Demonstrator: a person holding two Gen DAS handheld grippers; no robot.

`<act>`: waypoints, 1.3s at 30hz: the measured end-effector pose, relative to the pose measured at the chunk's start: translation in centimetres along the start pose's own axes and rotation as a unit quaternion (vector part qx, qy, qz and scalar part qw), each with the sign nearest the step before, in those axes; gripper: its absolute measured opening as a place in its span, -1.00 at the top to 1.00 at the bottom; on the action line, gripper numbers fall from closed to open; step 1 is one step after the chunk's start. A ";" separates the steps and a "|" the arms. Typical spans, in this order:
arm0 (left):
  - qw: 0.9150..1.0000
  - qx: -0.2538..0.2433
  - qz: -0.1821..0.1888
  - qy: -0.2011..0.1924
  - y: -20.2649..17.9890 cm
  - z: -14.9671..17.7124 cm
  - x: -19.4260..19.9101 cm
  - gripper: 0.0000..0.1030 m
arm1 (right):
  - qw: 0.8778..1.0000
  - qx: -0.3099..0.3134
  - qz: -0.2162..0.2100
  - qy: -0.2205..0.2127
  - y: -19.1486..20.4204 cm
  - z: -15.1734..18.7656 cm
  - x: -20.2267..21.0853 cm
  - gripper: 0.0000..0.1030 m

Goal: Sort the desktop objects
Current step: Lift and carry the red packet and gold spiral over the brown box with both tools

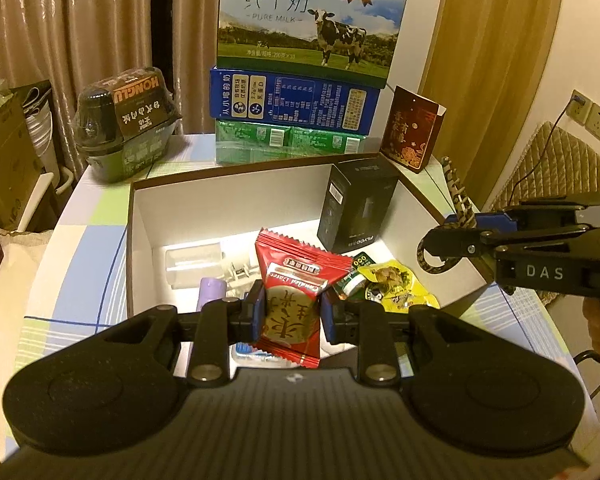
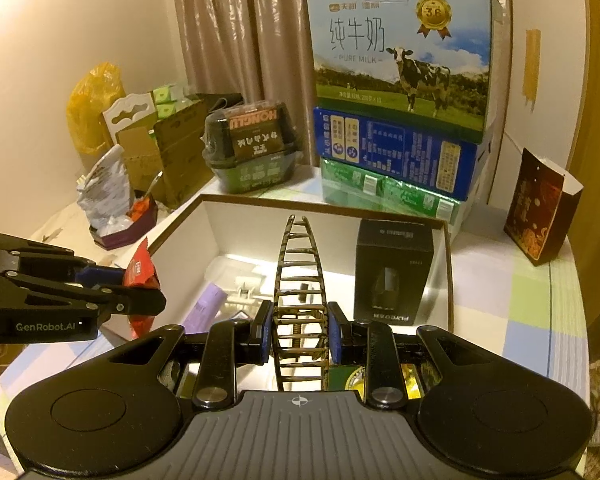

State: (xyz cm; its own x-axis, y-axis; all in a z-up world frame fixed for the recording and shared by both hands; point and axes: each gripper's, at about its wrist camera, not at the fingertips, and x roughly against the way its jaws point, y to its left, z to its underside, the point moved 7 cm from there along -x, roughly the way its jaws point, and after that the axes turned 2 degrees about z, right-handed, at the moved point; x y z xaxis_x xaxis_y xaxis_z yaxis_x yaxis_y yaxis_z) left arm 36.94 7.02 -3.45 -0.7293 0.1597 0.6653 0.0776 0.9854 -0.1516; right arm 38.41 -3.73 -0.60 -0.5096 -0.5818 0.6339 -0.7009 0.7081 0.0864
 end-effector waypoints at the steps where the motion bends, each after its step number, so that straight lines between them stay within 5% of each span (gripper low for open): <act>1: 1.000 0.001 0.000 0.001 0.1 -0.1 -0.2 0.55 | 1.000 0.001 0.000 0.001 0.0 -0.1 -0.3 0.53; 39: 0.998 0.012 -0.029 0.052 7.7 -3.8 -11.2 0.56 | 0.992 -0.033 0.052 0.108 -1.9 -0.7 -15.9 0.53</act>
State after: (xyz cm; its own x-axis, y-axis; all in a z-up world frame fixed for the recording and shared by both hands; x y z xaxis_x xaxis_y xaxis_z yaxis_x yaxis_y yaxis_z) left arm 48.28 13.07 -9.30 -0.6581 0.1098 0.7449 0.0208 0.9916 -0.1277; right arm 48.17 4.41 -10.30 -0.4536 -0.4101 0.7913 -0.6118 0.7889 0.0581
